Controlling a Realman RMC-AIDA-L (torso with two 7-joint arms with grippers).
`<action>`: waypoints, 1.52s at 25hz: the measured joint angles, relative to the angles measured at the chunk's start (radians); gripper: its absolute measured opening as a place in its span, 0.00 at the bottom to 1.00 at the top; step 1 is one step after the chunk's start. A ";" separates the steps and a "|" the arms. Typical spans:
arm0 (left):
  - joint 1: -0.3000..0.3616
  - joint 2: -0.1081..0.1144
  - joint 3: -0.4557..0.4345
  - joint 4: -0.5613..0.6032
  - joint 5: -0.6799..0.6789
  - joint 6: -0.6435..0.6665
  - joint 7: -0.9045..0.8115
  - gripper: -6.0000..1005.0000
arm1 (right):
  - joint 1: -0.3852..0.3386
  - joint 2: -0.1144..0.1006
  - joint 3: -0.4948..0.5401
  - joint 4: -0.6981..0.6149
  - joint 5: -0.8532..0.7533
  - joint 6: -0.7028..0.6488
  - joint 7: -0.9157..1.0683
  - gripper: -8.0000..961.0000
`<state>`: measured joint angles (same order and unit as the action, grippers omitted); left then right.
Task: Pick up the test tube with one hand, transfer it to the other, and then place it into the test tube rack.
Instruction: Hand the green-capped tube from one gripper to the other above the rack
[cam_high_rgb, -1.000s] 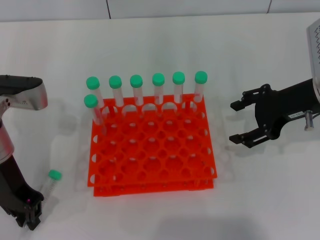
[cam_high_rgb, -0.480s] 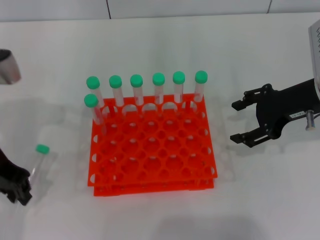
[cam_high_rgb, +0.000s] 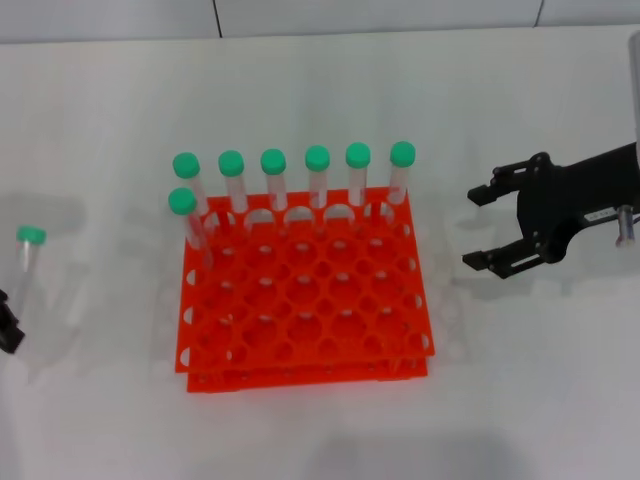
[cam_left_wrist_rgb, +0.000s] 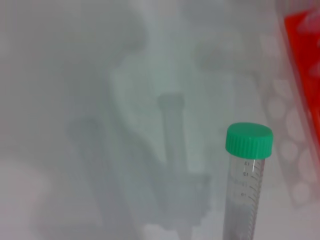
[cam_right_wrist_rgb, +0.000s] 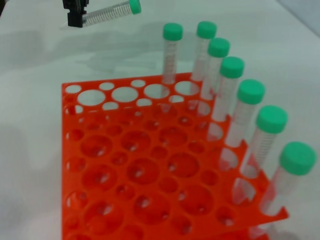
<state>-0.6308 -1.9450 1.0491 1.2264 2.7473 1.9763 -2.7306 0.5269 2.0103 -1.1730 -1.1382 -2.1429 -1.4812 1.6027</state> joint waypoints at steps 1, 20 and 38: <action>0.011 0.001 -0.014 0.027 -0.001 0.001 0.007 0.18 | 0.001 0.000 0.008 -0.001 0.000 -0.002 0.002 0.84; 0.112 -0.016 -0.281 0.213 -0.386 -0.066 0.488 0.18 | -0.015 0.002 0.030 -0.036 0.149 0.011 0.004 0.83; 0.058 -0.073 -0.171 0.087 -0.514 -0.308 0.812 0.18 | -0.017 0.004 0.030 0.018 0.281 0.128 0.062 0.83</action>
<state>-0.5725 -2.0177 0.8777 1.3139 2.2331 1.6681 -1.9188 0.5101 2.0141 -1.1427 -1.1203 -1.8623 -1.3532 1.6643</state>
